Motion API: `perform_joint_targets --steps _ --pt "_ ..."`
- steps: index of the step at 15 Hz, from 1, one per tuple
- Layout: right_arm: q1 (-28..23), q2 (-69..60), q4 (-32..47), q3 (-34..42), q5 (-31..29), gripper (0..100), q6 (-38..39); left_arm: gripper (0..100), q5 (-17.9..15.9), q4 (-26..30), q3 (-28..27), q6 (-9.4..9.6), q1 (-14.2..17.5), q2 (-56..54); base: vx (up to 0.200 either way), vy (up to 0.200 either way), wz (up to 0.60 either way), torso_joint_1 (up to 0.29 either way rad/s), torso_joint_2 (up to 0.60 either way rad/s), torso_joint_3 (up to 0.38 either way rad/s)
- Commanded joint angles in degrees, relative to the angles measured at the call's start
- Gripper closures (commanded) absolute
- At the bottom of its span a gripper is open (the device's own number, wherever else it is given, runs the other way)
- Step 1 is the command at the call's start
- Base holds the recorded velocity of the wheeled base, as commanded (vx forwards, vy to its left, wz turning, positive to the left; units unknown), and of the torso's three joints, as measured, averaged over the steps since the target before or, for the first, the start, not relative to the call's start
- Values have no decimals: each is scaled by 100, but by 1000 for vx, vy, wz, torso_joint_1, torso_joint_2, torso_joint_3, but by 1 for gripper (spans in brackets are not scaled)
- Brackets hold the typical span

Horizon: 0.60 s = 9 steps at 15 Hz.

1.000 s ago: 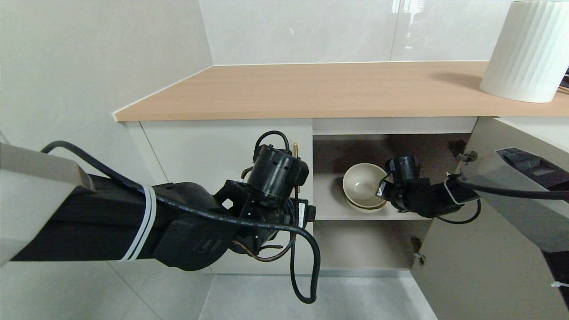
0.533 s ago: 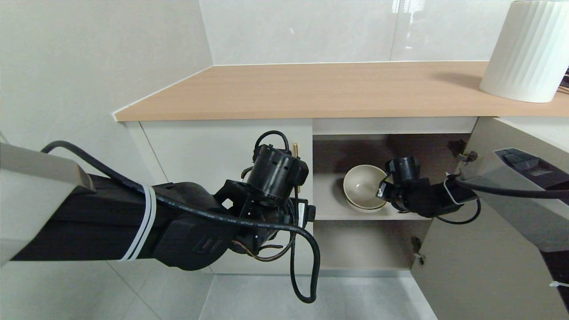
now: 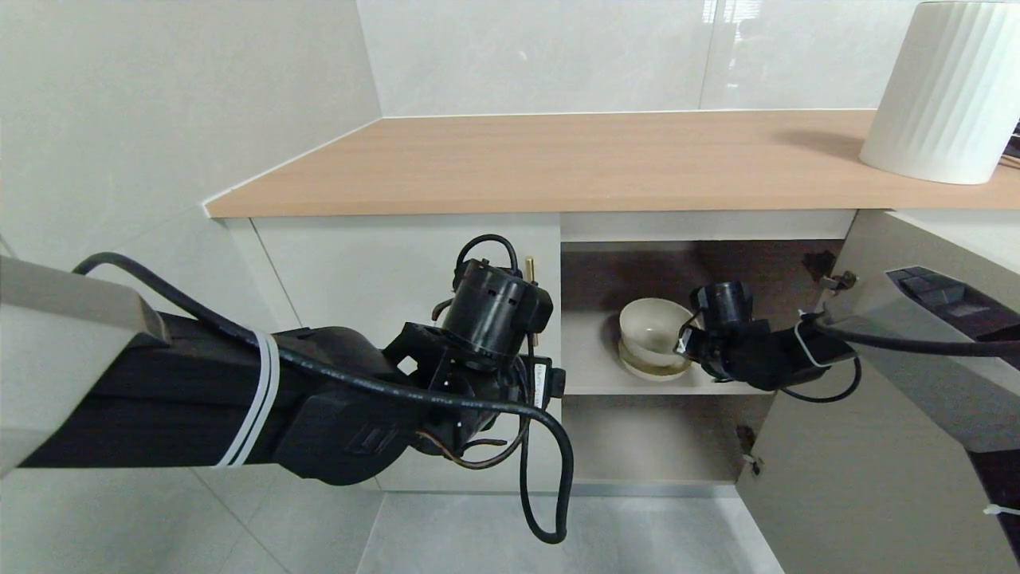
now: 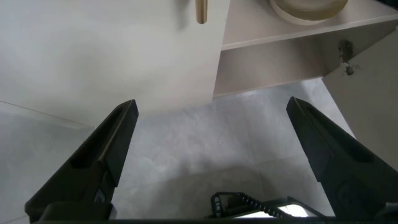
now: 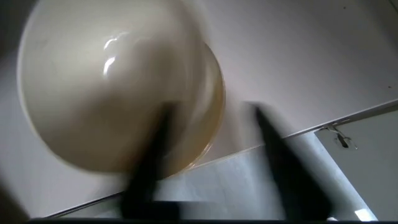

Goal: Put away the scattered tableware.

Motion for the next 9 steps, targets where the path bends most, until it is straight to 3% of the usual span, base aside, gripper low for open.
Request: perform_joint_targets --steps 1,4,6,9 --pt "3 -6 2 9 8 0 1 0 1 -2 -3 -1 -1 5 0 0 0 0 0 0" --pt "30 -129 10 53 8 0 10 0 1 -2 -3 -1 17 -3 0 0 0 0 0 0" --pt "144 -551 450 212 87 0 71 0 1 -2 -3 -18 43 -3 0 0 0 0 0 0" --pt "364 -1412 1337 642 948 0 221 0 -34 -2 -3 -97 114 -30 0 0 0 0 0 0"
